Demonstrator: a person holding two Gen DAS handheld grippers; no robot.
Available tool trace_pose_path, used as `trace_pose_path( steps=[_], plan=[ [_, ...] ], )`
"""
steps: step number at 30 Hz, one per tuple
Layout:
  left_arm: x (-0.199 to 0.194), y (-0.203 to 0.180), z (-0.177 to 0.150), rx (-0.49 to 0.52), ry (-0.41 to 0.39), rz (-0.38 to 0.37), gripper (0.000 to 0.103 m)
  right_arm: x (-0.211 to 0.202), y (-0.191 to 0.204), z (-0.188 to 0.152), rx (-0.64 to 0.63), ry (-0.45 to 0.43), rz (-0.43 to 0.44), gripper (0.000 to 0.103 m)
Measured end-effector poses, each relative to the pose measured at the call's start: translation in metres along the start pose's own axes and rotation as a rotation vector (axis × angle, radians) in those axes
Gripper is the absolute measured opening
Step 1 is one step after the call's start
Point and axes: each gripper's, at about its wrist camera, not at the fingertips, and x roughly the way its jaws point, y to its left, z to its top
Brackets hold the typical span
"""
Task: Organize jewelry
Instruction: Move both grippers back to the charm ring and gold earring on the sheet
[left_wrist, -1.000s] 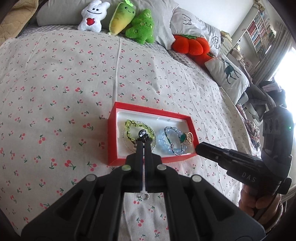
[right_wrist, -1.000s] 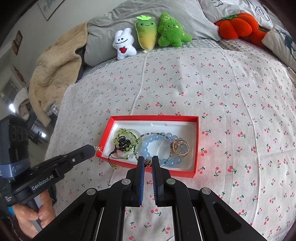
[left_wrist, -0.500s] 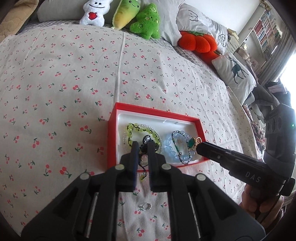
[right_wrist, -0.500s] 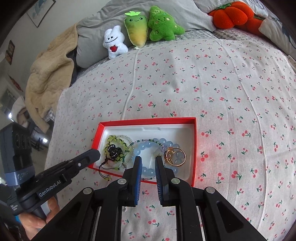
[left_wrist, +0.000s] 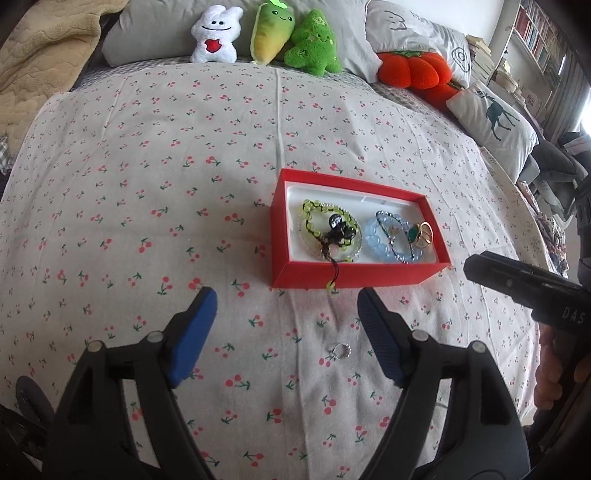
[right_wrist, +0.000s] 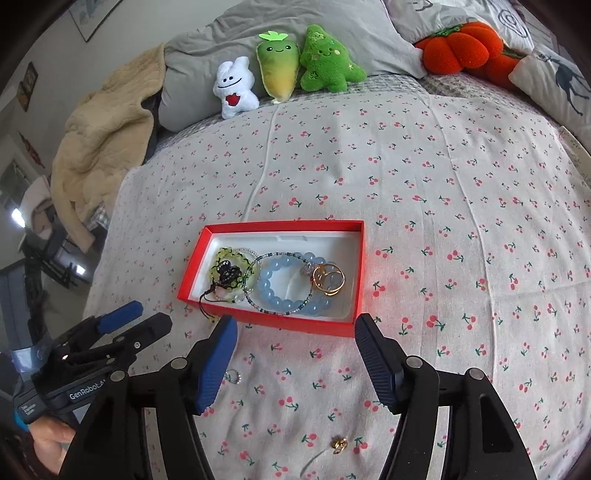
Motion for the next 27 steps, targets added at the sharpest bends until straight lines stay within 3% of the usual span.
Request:
trace_pose_path(
  steps=[3, 10, 21, 27],
  plan=[
    [-0.001, 0.001, -0.017, 0.005, 0.028, 0.037, 0.085, -0.006, 0.001, -0.012, -0.015, -0.001, -0.016, 0.077],
    [-0.006, -0.002, -0.055, 0.033, 0.066, 0.075, 0.093, -0.009, 0.012, -0.051, -0.097, 0.03, -0.059, 0.079],
    [0.004, -0.003, -0.102, 0.139, 0.135, 0.107, 0.094, -0.003, 0.008, -0.102, -0.16, 0.078, -0.113, 0.079],
    [0.0, -0.002, -0.117, 0.168, 0.107, 0.114, 0.094, 0.001, 0.006, -0.119, -0.179, 0.088, -0.129, 0.079]
  ],
)
